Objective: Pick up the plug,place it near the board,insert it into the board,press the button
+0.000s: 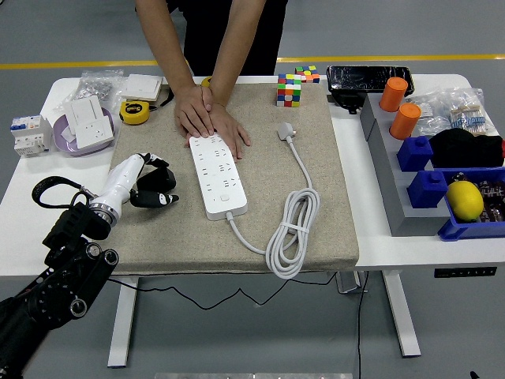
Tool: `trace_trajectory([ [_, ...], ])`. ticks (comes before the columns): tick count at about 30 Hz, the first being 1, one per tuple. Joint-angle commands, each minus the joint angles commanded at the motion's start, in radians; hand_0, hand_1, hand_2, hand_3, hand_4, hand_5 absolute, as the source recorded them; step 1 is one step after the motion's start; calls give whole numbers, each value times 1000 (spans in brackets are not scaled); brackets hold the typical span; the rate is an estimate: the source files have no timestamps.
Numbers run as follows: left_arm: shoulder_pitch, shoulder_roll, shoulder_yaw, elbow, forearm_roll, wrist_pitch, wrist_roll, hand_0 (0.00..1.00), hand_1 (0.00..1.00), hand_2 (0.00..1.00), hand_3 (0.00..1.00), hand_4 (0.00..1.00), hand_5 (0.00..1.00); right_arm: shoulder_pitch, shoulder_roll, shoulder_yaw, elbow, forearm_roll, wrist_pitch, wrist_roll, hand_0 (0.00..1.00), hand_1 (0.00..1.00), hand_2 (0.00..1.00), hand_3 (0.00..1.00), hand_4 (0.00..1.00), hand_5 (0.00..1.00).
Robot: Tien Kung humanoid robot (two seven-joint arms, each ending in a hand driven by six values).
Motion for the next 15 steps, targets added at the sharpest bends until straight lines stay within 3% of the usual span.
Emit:
trace_trajectory([
  [4, -4, 0, -4, 14, 19, 9, -1, 777, 703, 477, 496, 870, 23, 1, 0, -3, 0, 2, 0, 1, 982, 905, 843, 855, 998, 998],
  [5, -4, -1, -5, 18, 21, 11, -1, 721, 606, 431, 487, 778, 2, 1, 0, -3, 0, 3, 0, 1, 981, 905, 843, 854, 998, 998],
  [15, -17, -1, -14, 56, 65, 48, -19, 688, 556, 425, 487, 755, 2, 5, -2, -4, 0, 1, 0, 0, 981, 905, 843, 855, 998, 998],
])
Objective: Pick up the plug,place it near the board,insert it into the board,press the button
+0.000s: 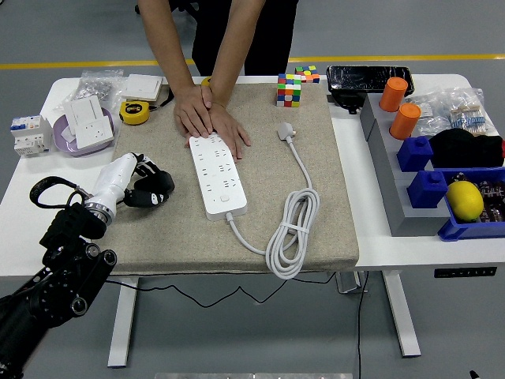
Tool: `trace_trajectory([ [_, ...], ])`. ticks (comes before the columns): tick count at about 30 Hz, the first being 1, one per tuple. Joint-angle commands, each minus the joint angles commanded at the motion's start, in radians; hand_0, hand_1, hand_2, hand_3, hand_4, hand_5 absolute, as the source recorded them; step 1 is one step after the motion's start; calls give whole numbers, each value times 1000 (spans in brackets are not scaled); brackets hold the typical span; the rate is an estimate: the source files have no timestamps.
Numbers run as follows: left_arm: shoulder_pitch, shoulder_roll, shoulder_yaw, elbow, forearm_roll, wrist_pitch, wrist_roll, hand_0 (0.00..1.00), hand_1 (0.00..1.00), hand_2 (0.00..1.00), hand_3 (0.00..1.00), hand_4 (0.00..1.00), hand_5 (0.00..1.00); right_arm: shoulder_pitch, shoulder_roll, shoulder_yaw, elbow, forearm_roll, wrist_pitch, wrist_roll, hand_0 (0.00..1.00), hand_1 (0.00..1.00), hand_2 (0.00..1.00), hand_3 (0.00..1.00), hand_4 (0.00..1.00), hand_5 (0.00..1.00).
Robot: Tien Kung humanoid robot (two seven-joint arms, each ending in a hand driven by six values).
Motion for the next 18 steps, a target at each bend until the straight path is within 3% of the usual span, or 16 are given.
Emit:
trace_trajectory([
  [2, 0, 0, 0, 0, 7, 4, -1, 665, 517, 416, 489, 709, 2, 0, 0, 0, 0, 0, 0, 0, 981, 905, 843, 855, 998, 998],
  [7, -6, 8, 16, -13, -9, -6, -1, 665, 517, 416, 489, 709, 2, -1, -1, 0, 0, -2, 0, -1, 981, 905, 843, 855, 998, 998],
  [8, -9, 10, 21, -16, -17, -12, 0, 656, 506, 421, 500, 600, 2, -1, -1, 0, 0, -2, 0, -1, 979, 905, 843, 856, 998, 998],
  [10, -14, 16, 30, -20, -41, -22, -2, 656, 506, 421, 500, 600, 2, -1, -1, -1, 0, -2, 0, -1, 979, 905, 843, 856, 998, 998],
  [13, -29, 27, 50, -22, -97, -50, -4, 656, 506, 421, 500, 600, 2, -1, -1, -1, 0, -3, 0, -1, 979, 905, 843, 856, 998, 998],
  [14, -37, 32, 60, -20, -122, -64, -4, 661, 524, 427, 493, 477, 2, 0, -1, -1, 0, -2, 0, 0, 980, 905, 843, 855, 998, 998],
  [18, -74, 54, 101, -10, -222, -121, -2, 661, 524, 427, 493, 477, 2, 1, -1, 0, 0, -2, 0, -1, 980, 905, 843, 855, 998, 998],
])
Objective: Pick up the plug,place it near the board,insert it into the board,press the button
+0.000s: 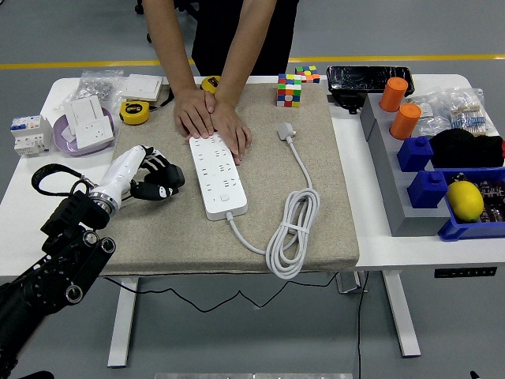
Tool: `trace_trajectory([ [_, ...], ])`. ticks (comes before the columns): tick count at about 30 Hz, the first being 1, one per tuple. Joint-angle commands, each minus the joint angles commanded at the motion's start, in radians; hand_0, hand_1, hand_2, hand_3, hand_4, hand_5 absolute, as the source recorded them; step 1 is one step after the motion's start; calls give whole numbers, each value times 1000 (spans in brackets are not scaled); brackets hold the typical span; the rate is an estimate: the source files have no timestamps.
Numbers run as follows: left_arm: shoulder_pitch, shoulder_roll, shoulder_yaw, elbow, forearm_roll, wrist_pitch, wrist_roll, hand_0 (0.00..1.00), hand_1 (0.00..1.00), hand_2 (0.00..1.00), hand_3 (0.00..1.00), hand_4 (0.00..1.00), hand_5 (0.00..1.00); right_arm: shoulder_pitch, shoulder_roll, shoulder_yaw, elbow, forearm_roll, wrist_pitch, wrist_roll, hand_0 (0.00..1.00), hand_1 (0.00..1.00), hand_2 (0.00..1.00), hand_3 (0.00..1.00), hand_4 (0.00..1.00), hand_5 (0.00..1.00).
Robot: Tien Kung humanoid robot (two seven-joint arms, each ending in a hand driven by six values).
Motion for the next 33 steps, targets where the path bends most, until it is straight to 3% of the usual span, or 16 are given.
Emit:
trace_trajectory([
  [5, -56, 24, 40, 14, -73, -51, 13, 666, 531, 432, 476, 467, 2, 4, -1, 1, 0, 1, 0, -1, 979, 905, 842, 855, 998, 998],
  [11, -108, 37, 77, 32, -86, -92, 28, 668, 540, 432, 470, 488, 2, 5, -2, 2, 0, 2, -1, -1, 979, 905, 842, 856, 998, 998],
  [19, -157, 26, 130, 77, -107, -120, 40, 675, 550, 431, 467, 509, 2, 9, -3, -3, 0, 5, -1, -1, 979, 905, 843, 856, 998, 998],
  [21, -168, 21, 138, 89, -124, -123, 40, 676, 557, 432, 460, 468, 2, 10, -3, -4, 0, 5, -1, -2, 979, 905, 843, 856, 998, 998],
  [33, -193, 1, 141, 132, -135, -123, 37, 678, 577, 447, 460, 467, 2, 13, -4, -4, 0, 4, -2, -3, 980, 905, 843, 857, 998, 998],
])
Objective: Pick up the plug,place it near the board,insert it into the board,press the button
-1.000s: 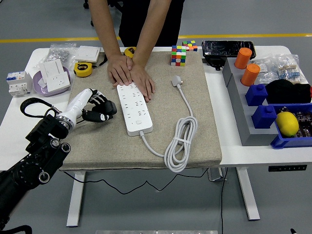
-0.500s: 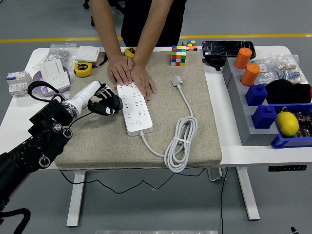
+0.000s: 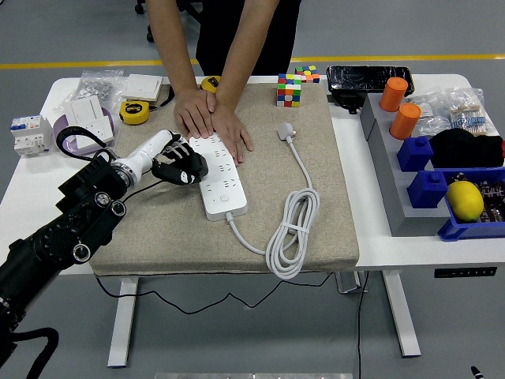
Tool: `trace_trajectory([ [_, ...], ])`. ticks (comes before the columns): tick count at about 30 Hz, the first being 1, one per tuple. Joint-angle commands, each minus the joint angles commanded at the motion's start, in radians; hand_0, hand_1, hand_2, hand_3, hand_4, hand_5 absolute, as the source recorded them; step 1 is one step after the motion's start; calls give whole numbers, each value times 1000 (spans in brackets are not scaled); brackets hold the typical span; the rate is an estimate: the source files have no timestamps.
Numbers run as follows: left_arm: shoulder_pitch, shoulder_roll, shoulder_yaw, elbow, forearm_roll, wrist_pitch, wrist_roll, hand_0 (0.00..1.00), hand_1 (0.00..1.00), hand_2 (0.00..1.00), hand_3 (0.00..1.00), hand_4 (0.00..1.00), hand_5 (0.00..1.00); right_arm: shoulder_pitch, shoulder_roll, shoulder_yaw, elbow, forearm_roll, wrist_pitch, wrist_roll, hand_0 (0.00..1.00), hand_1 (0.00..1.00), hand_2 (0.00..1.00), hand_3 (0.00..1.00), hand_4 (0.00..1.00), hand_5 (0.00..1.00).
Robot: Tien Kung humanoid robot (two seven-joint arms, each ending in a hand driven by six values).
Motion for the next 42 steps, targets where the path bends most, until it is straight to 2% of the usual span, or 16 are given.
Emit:
trace_trajectory([
  [34, -12, 14, 48, 15, 26, -20, 5, 686, 609, 468, 511, 510, 2, 0, -5, -6, 0, 6, 5, -1, 980, 907, 843, 858, 998, 998],
  [35, -12, 15, 49, 15, 26, -22, 5, 695, 673, 520, 553, 707, 42, 0, -5, -6, 0, 6, 5, -2, 980, 907, 843, 858, 998, 998],
  [40, -14, 16, 50, 15, 29, -35, 7, 695, 673, 520, 553, 707, 42, 0, -4, -5, 0, 8, 5, -2, 980, 907, 843, 858, 998, 998],
  [41, -15, 17, 50, 15, 32, -39, 7, 738, 753, 637, 580, 891, 114, 0, -5, -5, 0, 8, 5, -2, 982, 907, 842, 858, 998, 998],
  [42, -16, 17, 51, 15, 32, -42, 7, 738, 753, 637, 580, 891, 114, 0, -5, -5, 0, 8, 5, -2, 982, 907, 842, 858, 998, 998],
])
